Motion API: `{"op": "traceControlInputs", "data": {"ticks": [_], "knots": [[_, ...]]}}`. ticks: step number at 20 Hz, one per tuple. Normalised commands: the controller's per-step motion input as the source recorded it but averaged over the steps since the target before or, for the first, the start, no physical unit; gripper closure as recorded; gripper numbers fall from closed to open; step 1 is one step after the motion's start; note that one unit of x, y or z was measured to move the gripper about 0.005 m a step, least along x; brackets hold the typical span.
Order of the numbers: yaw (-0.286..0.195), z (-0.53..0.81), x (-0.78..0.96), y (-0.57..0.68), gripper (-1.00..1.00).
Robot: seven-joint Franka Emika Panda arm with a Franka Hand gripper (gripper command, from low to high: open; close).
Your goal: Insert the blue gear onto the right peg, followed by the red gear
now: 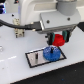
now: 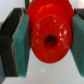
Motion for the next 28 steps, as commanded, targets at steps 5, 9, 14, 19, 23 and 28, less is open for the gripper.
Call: {"op": "traceControlInputs", "data": {"ticks": [5, 9, 14, 19, 23, 28], "knots": [[0.0, -0.09, 0.22, -0.18, 1.0], [0.0, 0.02, 0.07, -0.05, 1.0], [0.0, -0.07, 0.06, -0.03, 1.0], [0.0, 0.2, 0.06, 0.07, 1.0], [0.0, 0.31, 0.1, 0.05, 1.0], [0.0, 0.1, 0.17, 0.0, 1.0]]}}
